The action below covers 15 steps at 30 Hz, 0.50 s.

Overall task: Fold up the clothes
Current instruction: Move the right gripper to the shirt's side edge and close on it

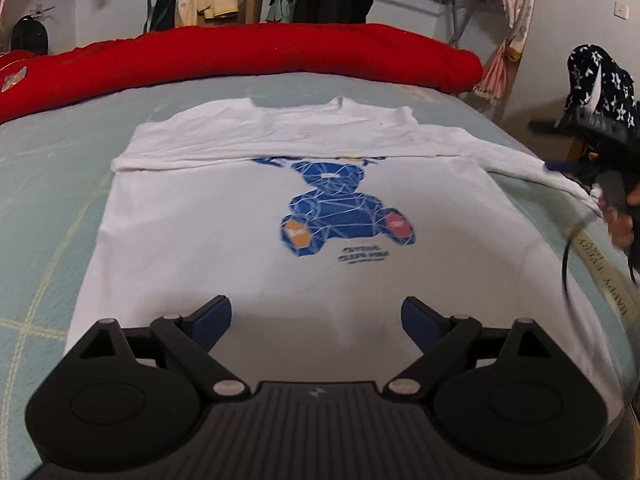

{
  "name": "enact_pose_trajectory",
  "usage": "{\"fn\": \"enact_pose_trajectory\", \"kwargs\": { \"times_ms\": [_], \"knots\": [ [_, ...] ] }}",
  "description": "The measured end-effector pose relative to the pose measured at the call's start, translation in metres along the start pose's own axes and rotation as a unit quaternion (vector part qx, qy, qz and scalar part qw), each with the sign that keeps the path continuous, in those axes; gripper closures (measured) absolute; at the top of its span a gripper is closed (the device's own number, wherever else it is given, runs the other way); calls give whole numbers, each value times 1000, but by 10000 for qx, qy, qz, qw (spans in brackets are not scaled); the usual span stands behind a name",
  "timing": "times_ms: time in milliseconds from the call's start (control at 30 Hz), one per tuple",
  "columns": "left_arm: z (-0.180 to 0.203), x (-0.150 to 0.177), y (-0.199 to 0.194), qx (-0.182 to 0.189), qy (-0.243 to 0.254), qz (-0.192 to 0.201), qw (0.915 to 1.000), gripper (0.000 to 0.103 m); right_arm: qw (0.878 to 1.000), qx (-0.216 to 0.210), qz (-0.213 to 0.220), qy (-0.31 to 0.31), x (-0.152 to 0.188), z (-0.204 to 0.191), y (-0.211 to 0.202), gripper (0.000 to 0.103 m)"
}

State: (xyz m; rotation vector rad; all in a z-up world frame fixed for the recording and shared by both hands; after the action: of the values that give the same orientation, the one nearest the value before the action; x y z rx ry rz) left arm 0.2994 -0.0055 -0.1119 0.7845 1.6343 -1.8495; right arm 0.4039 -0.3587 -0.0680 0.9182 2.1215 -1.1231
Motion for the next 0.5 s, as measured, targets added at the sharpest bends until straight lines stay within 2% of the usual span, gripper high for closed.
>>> {"fn": "enact_pose_trajectory", "kwargs": {
  "times_ms": [67, 133, 200, 300, 400, 500],
  "knots": [
    [4, 1, 4, -14, 12, -45, 10000, 11, 9987, 250, 432, 117, -26, 24, -8, 0],
    [7, 4, 7, -34, 75, -111, 9999, 11, 9957, 477, 633, 471, -45, 57, -5, 0],
    [9, 3, 7, -64, 146, -113, 9998, 11, 9923, 685, 594, 849, -50, 90, 4, 0],
    [7, 1, 7, -12, 92, -95, 9999, 11, 9881, 974, 347, 1136, -37, 129, 13, 0],
    [7, -2, 9, 60, 46, -114, 9999, 11, 9903, 700, 349, 1148, -18, 136, 0, 0],
    [9, -6, 12, 108, 39, -102, 9999, 11, 9902, 774, 232, 1136, -22, 132, -14, 0]
  ]
}}
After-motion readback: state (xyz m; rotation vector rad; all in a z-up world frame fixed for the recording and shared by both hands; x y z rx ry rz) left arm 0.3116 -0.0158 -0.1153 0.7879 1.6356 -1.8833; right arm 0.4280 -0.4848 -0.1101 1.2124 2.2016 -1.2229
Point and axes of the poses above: each gripper's, at about its wrist camera, not at the fingertips, and y roughly the way its jaws point, z to its right, x to its underside, the point moved 7 cm from there along y, roughly the way its jaws point, and after that the axes turned 1 degree about y, right-handed, at the moved point
